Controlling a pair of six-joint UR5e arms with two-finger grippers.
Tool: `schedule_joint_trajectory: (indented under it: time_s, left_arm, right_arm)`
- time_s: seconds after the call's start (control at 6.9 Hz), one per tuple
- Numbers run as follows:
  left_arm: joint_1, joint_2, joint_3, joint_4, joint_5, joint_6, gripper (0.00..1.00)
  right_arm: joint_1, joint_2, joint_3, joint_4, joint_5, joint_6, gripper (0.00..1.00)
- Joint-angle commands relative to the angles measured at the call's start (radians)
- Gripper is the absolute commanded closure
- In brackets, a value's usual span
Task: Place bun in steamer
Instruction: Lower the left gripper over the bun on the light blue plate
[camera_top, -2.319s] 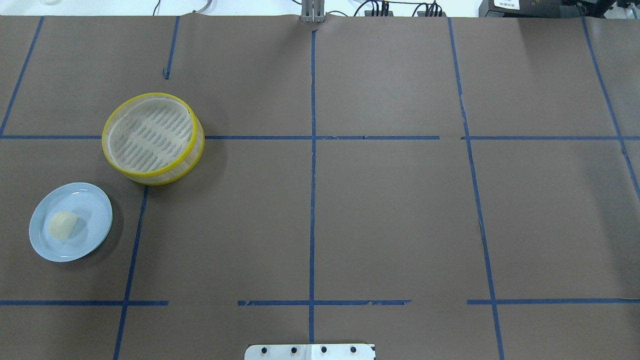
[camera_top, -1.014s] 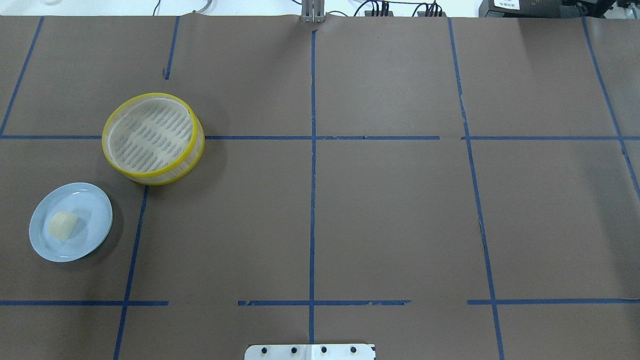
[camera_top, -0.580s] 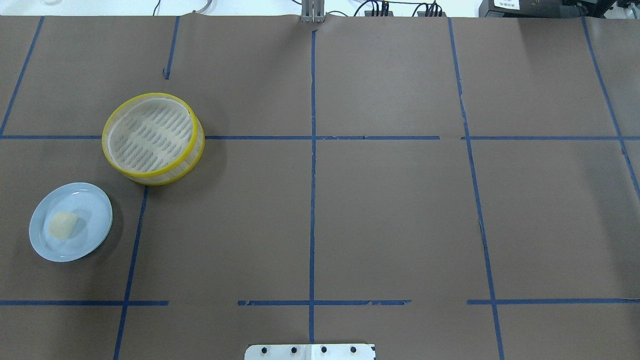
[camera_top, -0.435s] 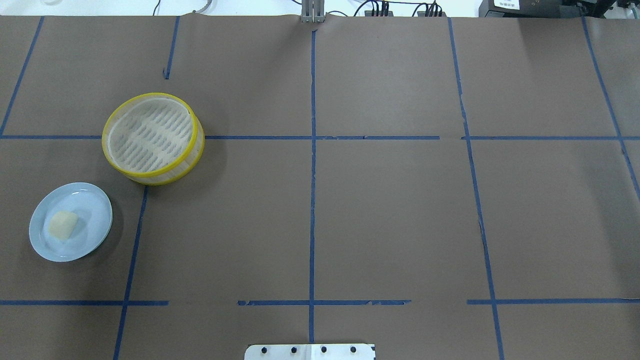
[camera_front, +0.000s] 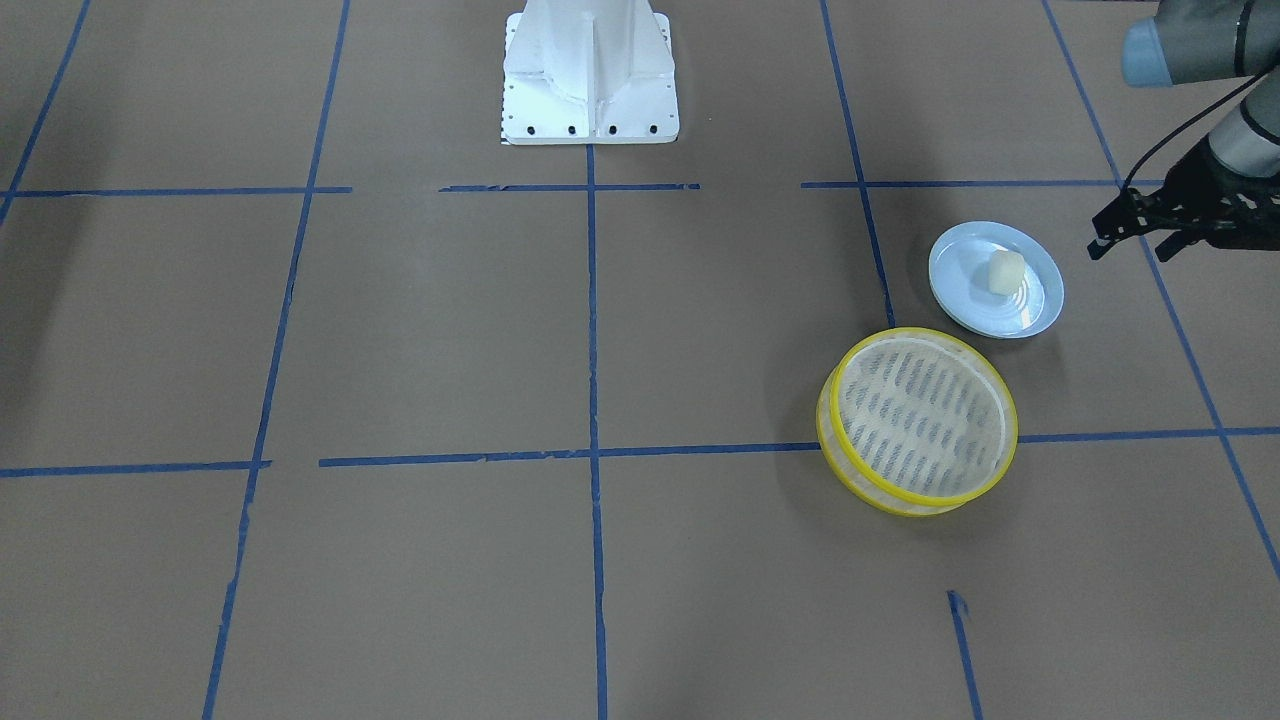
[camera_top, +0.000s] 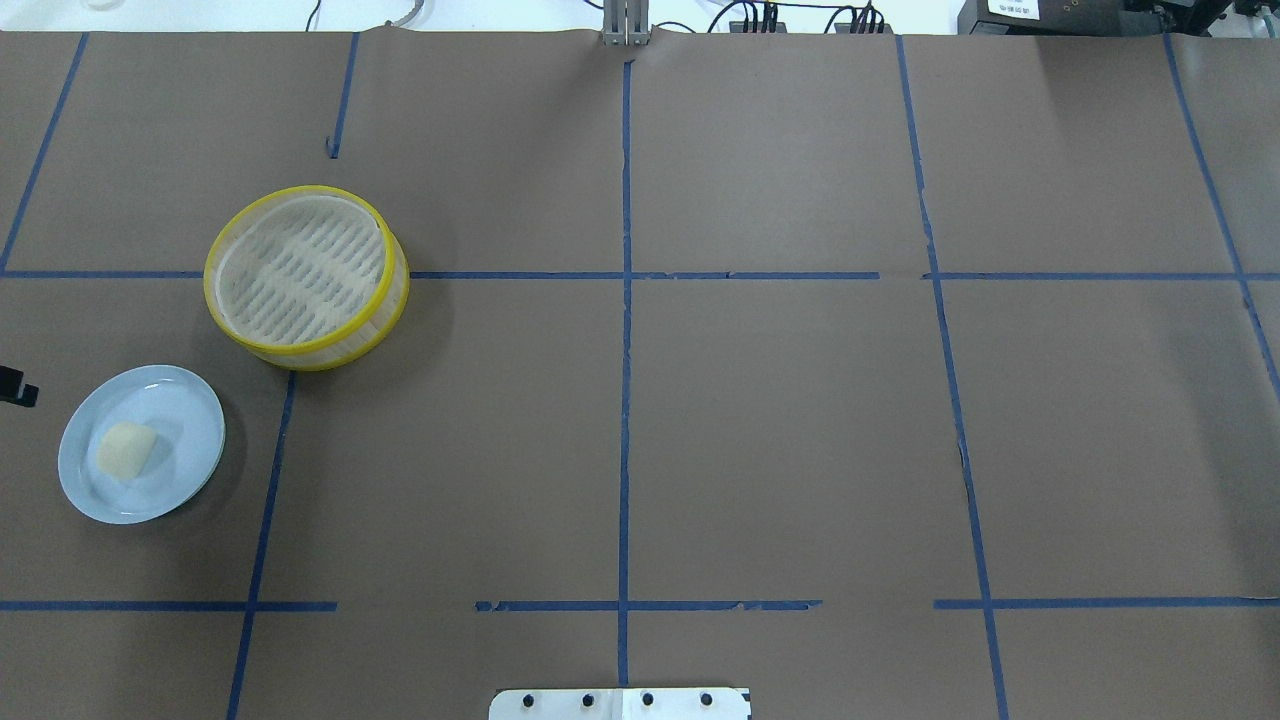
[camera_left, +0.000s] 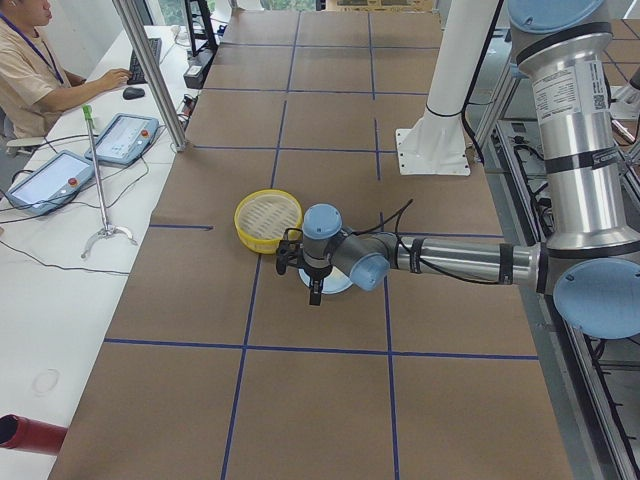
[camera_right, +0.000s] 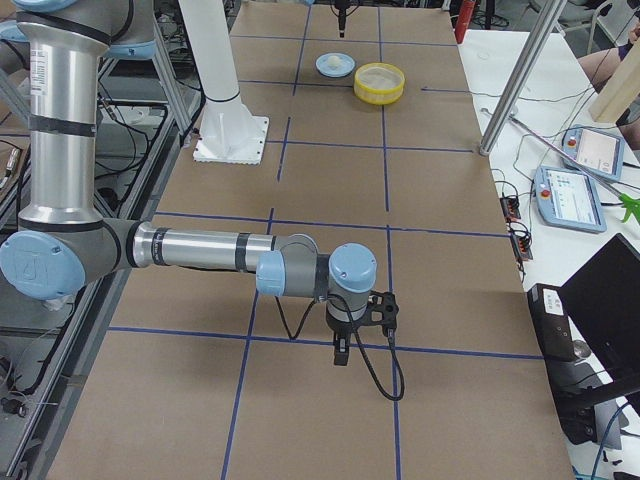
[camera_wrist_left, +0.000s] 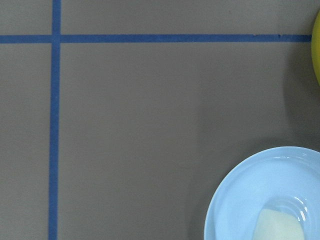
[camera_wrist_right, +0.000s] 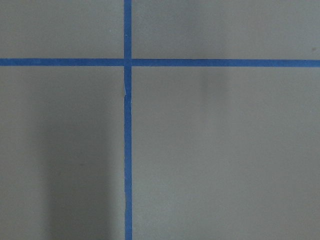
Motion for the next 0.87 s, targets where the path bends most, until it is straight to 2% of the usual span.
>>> schedule_joint_trajectory:
  time_s: [0.0,0.29,0.72]
  left_arm:
    - [0.189,-0.007,-0.034,-0.002,0.059,-0.171,0.01]
    - [0.285,-0.016,-0.034,0.058,0.166,-0.178,0.03]
    - [0.293,-0.056,-0.016,0.061,0.182,-0.162,0.09]
  right_arm:
    - [0.0,0.0,0.0,0.0,0.0,0.0,0.0]
    - [0.0,0.0,0.0,0.0,0.0,0.0,0.0]
    - [0.0,0.0,0.0,0.0,0.0,0.0,0.0]
